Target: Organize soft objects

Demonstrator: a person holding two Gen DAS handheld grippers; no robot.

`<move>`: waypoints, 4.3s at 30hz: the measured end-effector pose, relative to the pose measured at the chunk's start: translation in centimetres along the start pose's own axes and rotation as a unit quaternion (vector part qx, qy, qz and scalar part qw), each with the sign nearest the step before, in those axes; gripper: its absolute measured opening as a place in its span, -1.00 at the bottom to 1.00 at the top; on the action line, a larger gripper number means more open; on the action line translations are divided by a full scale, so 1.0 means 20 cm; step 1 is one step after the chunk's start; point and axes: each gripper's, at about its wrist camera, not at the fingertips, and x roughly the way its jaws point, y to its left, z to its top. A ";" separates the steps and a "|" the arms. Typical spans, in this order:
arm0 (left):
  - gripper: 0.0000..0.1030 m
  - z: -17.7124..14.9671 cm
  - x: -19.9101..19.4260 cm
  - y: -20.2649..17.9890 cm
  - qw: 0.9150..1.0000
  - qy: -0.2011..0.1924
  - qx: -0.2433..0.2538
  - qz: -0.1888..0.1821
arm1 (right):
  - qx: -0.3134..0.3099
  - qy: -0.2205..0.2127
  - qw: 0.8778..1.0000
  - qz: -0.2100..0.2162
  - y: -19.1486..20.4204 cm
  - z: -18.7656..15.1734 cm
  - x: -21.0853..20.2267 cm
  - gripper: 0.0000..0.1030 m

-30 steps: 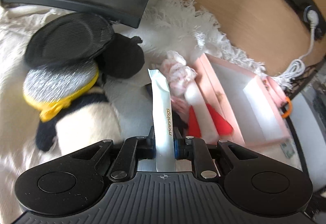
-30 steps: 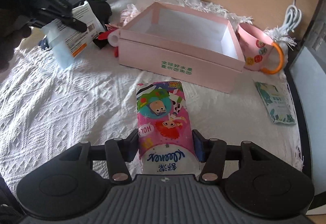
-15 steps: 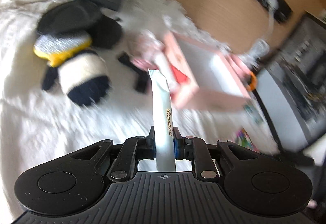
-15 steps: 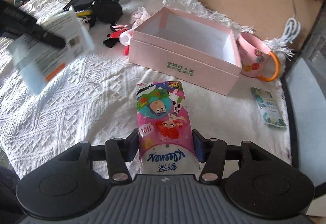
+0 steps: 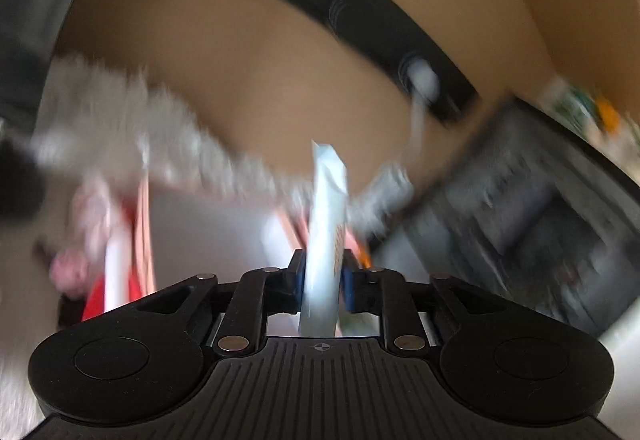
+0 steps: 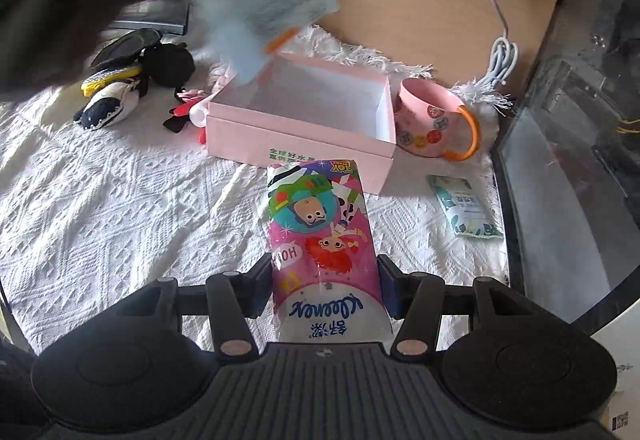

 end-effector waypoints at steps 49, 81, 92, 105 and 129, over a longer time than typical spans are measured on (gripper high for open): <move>-0.53 -0.58 -0.59 0.56 0.966 0.035 -0.053 0.249 | -0.136 0.091 0.974 0.155 0.87 0.91 1.08 -0.43; -0.53 0.04 0.16 0.62 0.985 0.076 -0.003 0.156 | 0.030 0.071 0.997 0.018 0.00 0.12 0.38 -0.41; -0.23 0.12 0.53 0.68 0.975 0.140 0.009 0.172 | 0.052 0.071 0.996 0.017 0.01 0.03 0.36 0.27; -0.29 0.08 0.58 0.73 0.973 0.177 0.008 0.149 | 0.103 0.078 0.991 0.045 -0.02 -0.03 0.46 0.74; -0.36 -0.45 -0.15 0.46 0.977 0.166 -0.008 0.131 | 0.077 0.065 0.994 0.039 0.07 -0.08 0.42 1.00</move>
